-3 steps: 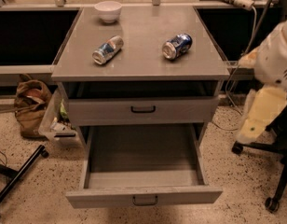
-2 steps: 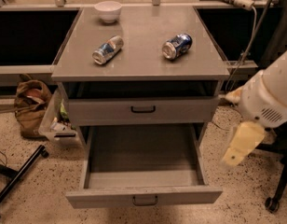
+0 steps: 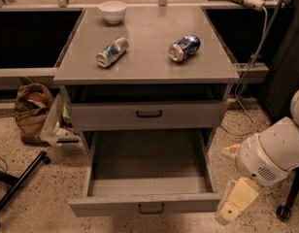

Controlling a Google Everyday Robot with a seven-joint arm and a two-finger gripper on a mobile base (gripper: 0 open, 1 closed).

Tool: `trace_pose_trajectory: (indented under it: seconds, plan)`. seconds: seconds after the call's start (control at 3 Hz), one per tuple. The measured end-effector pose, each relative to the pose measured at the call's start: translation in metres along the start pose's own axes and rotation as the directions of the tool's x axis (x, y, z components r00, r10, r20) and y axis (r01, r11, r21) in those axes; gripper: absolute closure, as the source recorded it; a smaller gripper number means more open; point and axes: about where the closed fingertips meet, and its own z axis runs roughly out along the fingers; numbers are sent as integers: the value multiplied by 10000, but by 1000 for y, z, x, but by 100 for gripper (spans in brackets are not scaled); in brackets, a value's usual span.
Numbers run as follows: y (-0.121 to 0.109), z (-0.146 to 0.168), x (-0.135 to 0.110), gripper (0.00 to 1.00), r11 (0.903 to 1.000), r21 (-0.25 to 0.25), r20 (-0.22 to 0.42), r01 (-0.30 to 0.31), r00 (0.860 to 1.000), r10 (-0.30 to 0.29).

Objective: Close middle drawer

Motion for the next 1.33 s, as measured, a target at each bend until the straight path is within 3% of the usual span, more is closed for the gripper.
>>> trace_pose_trajectory:
  seconds: [0.33, 0.67, 1.0, 1.33]
  plan:
    - [0, 0, 0, 0, 10000, 0, 0, 0, 10000, 0]
    - [-6, 31, 21, 0, 9989, -231, 51, -412, 9991, 413]
    - [-16, 81, 49, 0, 9929, -733, 71, -935, 9955, 942]
    - [-20, 130, 83, 0, 9796, -1256, 221, -1566, 9868, 1606]
